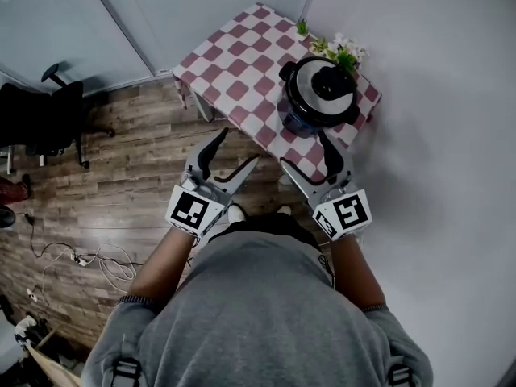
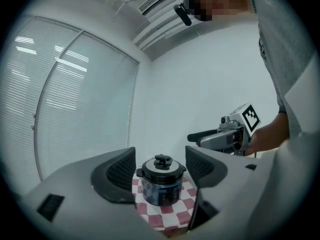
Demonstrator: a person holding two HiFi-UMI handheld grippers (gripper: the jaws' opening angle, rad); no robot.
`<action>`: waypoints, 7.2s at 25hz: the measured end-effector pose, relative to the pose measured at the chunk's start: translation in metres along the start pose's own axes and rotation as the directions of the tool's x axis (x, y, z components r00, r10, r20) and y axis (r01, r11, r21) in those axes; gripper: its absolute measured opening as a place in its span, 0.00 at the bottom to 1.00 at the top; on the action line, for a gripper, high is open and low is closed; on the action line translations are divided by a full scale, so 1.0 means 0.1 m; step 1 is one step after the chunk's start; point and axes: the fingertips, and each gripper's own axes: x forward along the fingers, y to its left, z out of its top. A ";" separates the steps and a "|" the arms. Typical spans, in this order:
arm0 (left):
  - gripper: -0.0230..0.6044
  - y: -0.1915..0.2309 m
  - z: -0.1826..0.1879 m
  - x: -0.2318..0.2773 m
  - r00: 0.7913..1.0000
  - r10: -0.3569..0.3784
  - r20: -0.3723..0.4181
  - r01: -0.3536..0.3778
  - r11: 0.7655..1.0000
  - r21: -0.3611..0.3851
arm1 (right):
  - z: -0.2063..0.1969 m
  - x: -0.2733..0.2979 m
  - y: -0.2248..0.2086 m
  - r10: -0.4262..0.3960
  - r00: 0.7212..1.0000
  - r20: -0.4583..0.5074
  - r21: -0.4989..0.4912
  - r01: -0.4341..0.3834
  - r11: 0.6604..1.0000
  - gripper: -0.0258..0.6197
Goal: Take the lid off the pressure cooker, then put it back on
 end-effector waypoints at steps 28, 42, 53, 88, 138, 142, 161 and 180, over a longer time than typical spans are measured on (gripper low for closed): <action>0.55 0.73 -0.04 1.62 0.994 -0.104 -0.040 0.105 0.994 0.017 | -0.01 0.81 -1.57 -0.085 0.996 -0.029 -0.003 0.085 0.996 0.66; 0.55 0.55 -0.33 2.77 0.921 -0.347 -0.175 0.358 0.933 0.037 | -0.36 0.73 -2.33 -0.181 0.973 -0.141 0.088 0.195 0.977 0.58; 0.55 0.40 -0.70 3.36 0.628 -0.727 -0.279 0.756 0.654 -0.002 | -0.66 0.84 -2.56 -0.308 0.892 -0.330 0.144 0.370 0.918 0.59; 0.55 -0.22 -1.72 3.28 -0.142 -0.636 -0.759 0.986 -0.155 -0.054 | -1.35 1.00 -2.52 -0.119 0.664 -0.738 0.139 0.322 0.936 0.58; 0.52 -0.25 -1.57 3.23 -0.194 -0.517 -0.834 0.958 -0.284 -0.046 | -1.18 0.98 -2.49 -0.028 0.535 -0.845 0.091 0.195 0.977 0.49; 0.52 -0.20 -1.49 3.19 -0.180 -0.529 -0.829 0.962 -0.272 -0.035 | -1.09 1.02 -2.44 -0.036 0.534 -0.844 0.075 0.185 0.980 0.49; 0.52 0.61 -1.11 2.98 -0.046 -0.549 -0.835 0.991 -0.130 0.032 | -0.62 1.76 -2.16 -0.038 0.570 -0.821 -0.008 0.055 0.998 0.49; 0.52 1.83 -1.13 2.81 0.091 -0.515 -0.852 0.994 0.095 0.049 | -0.48 2.95 -1.89 0.047 0.577 -0.816 -0.056 -0.159 0.986 0.49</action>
